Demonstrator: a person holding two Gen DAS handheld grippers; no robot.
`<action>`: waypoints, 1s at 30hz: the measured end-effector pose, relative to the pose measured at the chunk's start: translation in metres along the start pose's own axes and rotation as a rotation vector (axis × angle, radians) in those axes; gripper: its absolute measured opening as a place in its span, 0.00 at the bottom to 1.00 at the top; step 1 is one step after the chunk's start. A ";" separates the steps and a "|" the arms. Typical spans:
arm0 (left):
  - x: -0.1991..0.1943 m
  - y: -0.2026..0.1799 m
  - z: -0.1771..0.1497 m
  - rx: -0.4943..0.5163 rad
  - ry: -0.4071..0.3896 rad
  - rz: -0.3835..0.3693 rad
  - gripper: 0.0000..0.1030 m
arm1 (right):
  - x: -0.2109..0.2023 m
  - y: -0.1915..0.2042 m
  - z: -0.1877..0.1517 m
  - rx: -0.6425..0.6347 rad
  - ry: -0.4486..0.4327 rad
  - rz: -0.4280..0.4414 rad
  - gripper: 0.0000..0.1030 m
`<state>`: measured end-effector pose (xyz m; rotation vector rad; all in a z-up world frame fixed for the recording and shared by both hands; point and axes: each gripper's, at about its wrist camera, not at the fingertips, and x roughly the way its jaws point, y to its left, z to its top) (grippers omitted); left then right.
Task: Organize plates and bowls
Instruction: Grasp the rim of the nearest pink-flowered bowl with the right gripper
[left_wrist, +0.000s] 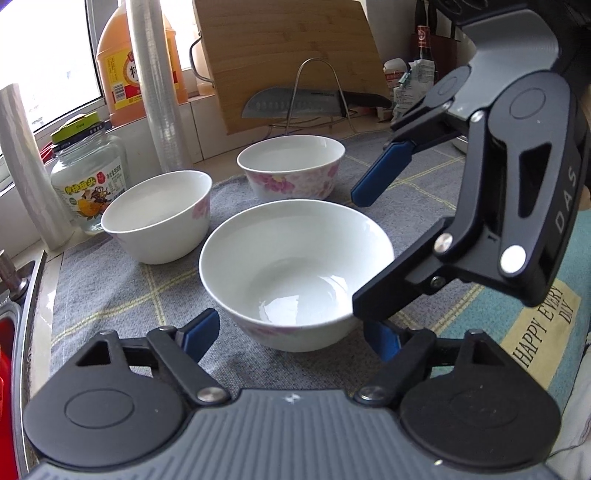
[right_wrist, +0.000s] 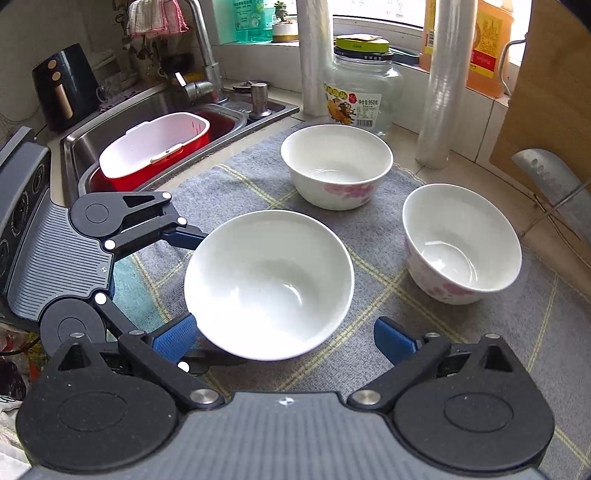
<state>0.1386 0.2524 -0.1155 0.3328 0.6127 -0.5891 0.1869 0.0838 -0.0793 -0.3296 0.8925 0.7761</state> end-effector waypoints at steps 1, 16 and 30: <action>0.000 0.000 0.000 0.005 -0.001 -0.005 0.80 | 0.002 0.000 0.001 -0.004 0.002 0.005 1.00; -0.008 -0.004 0.002 0.070 -0.004 0.004 0.79 | 0.011 -0.004 0.014 0.004 0.005 0.071 1.00; -0.011 -0.004 0.004 0.086 -0.012 0.012 0.79 | 0.015 -0.013 0.017 0.029 0.006 0.034 0.81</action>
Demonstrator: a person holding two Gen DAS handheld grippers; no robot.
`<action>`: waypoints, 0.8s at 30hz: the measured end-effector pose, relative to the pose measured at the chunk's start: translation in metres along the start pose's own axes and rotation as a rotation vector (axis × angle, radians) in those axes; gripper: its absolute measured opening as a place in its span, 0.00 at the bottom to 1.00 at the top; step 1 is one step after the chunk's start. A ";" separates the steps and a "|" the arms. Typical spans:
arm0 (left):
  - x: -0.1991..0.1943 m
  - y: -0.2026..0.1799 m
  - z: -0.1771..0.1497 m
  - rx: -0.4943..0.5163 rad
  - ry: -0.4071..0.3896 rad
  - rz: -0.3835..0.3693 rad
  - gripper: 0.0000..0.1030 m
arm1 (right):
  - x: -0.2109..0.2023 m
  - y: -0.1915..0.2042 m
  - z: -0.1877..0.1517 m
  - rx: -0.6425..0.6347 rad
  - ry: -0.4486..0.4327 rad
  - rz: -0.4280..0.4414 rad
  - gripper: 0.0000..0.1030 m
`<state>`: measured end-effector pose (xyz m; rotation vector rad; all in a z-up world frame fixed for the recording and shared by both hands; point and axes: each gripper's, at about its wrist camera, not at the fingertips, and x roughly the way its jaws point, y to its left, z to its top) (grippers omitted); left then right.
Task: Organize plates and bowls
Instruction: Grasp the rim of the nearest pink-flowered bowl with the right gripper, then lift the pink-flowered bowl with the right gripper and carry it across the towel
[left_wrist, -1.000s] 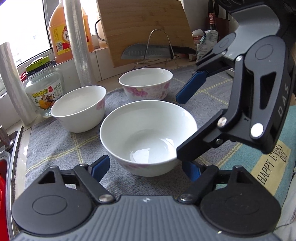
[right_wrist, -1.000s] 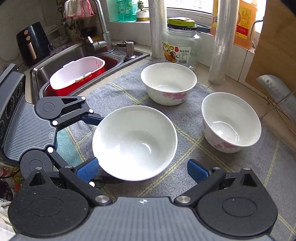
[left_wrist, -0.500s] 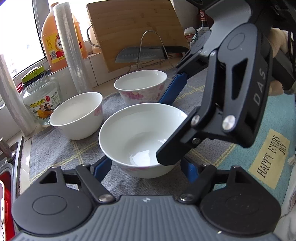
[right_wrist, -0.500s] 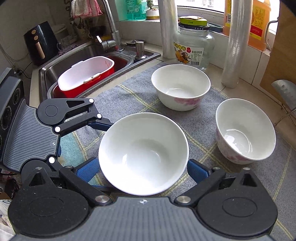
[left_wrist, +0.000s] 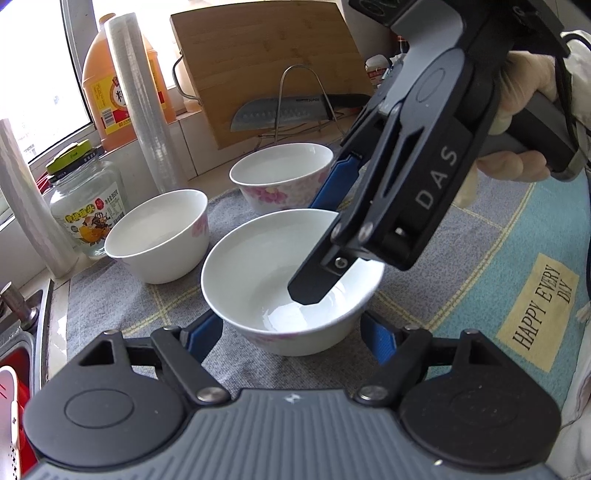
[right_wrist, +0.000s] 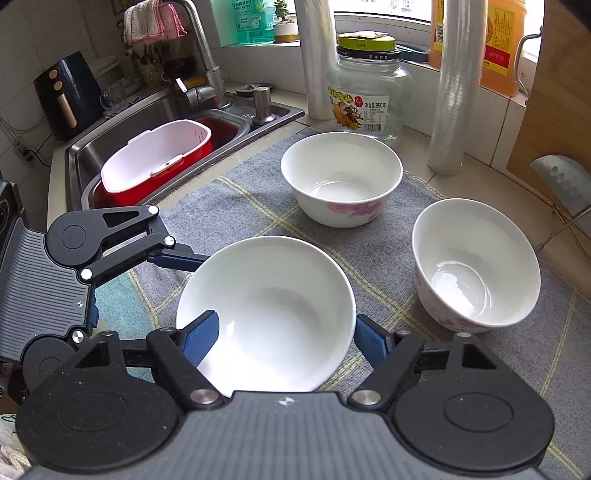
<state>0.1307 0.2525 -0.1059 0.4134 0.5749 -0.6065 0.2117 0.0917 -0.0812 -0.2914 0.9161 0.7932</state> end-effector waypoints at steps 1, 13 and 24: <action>0.000 0.001 0.000 -0.001 0.001 -0.002 0.79 | 0.001 0.000 0.000 0.002 0.001 -0.004 0.81; 0.002 0.008 0.002 0.000 0.010 -0.044 0.79 | 0.004 0.002 0.003 -0.004 0.010 0.001 0.81; 0.007 0.012 -0.001 -0.043 0.017 -0.084 0.79 | -0.001 -0.010 0.006 0.043 0.005 0.024 0.81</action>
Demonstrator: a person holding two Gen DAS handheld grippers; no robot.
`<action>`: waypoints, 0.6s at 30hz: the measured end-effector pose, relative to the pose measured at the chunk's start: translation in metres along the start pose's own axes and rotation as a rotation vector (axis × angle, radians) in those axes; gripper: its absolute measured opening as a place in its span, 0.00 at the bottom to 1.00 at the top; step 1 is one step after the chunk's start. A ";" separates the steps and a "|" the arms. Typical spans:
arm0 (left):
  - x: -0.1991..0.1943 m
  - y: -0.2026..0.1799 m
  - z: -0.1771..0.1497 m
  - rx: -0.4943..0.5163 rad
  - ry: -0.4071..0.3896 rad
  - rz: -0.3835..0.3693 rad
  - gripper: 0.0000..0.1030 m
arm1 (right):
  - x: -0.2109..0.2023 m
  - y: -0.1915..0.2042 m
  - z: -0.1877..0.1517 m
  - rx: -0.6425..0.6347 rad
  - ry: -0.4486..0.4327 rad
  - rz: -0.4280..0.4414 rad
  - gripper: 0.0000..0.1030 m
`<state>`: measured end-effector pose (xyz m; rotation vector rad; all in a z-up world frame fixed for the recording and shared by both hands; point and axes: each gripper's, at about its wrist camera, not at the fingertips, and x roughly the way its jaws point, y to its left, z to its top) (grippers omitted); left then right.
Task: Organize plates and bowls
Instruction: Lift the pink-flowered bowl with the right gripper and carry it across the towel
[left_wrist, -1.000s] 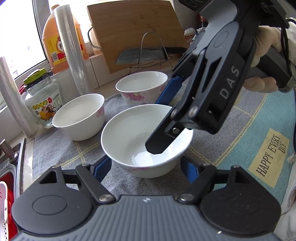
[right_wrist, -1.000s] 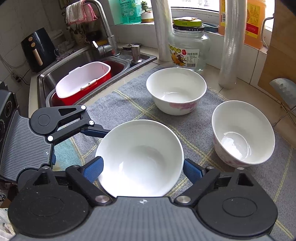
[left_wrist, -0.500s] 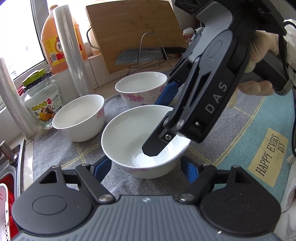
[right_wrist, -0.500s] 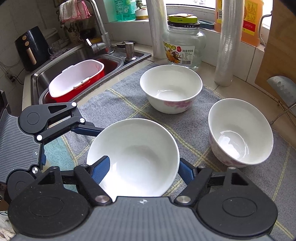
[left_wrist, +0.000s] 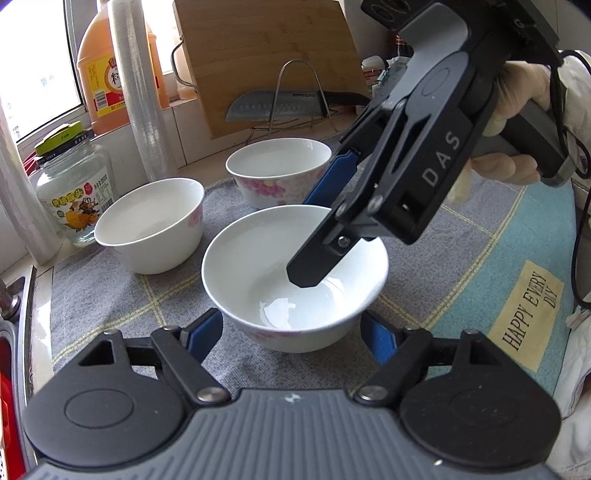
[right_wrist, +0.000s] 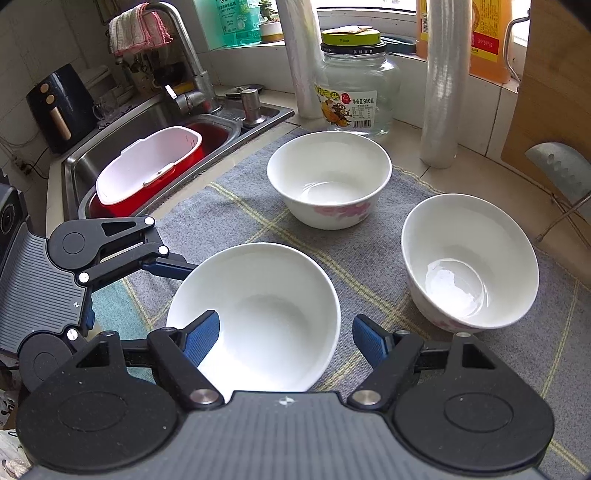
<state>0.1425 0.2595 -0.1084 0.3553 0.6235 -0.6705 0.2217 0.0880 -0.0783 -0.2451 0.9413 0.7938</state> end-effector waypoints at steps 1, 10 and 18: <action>0.001 0.001 0.001 -0.002 -0.001 -0.003 0.79 | 0.001 0.001 0.000 -0.004 0.001 0.000 0.81; -0.001 0.001 0.002 0.007 -0.004 -0.006 0.79 | 0.002 0.007 0.001 -0.012 0.000 -0.001 0.81; -0.005 -0.003 0.011 0.007 -0.009 -0.008 0.79 | -0.007 0.010 0.000 -0.021 -0.012 -0.026 0.81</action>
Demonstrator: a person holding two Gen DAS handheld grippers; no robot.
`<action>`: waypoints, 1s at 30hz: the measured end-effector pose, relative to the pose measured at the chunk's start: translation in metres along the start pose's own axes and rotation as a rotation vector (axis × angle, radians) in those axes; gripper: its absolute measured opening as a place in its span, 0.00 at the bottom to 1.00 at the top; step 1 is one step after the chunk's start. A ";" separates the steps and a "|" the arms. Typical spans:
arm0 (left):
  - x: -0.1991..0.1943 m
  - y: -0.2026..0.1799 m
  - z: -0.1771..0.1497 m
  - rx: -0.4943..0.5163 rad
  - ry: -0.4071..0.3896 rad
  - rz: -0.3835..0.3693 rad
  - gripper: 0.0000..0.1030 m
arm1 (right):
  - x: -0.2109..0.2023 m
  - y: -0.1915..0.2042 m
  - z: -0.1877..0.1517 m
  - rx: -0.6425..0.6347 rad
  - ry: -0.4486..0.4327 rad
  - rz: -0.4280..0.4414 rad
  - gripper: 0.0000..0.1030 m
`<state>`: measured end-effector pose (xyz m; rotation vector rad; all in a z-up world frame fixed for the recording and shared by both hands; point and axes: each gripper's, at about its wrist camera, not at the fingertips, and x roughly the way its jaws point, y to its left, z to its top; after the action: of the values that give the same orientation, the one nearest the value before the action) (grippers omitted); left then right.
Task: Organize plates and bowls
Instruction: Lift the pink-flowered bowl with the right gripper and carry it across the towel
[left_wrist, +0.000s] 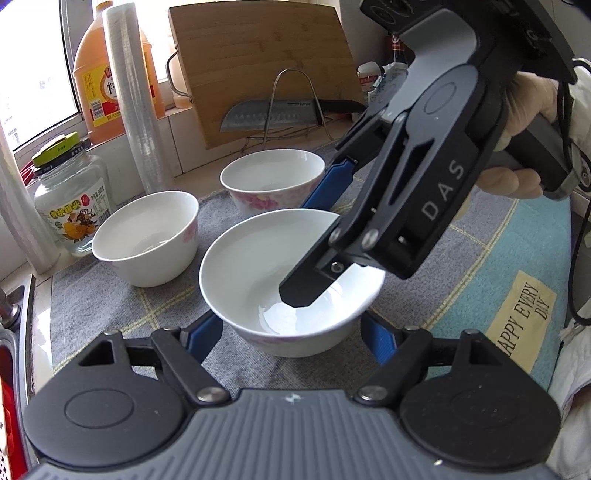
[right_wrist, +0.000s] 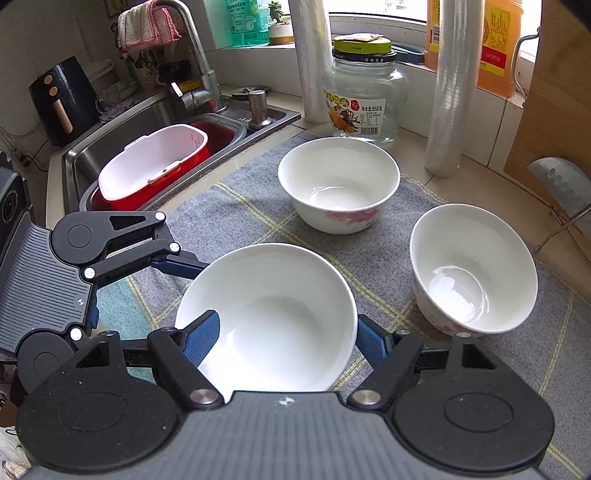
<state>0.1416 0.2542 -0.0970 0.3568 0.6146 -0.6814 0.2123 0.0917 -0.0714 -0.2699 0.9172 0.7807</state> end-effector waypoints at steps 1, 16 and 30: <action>0.000 -0.002 0.001 0.002 0.001 0.000 0.79 | -0.002 0.000 -0.001 -0.001 -0.003 -0.002 0.81; 0.003 -0.041 0.024 0.071 0.018 -0.037 0.79 | -0.051 -0.010 -0.032 0.036 -0.061 -0.051 0.81; 0.037 -0.100 0.068 0.156 -0.001 -0.140 0.79 | -0.108 -0.051 -0.089 0.132 -0.101 -0.149 0.81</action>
<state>0.1237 0.1303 -0.0793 0.4613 0.5902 -0.8667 0.1553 -0.0430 -0.0447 -0.1793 0.8397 0.5883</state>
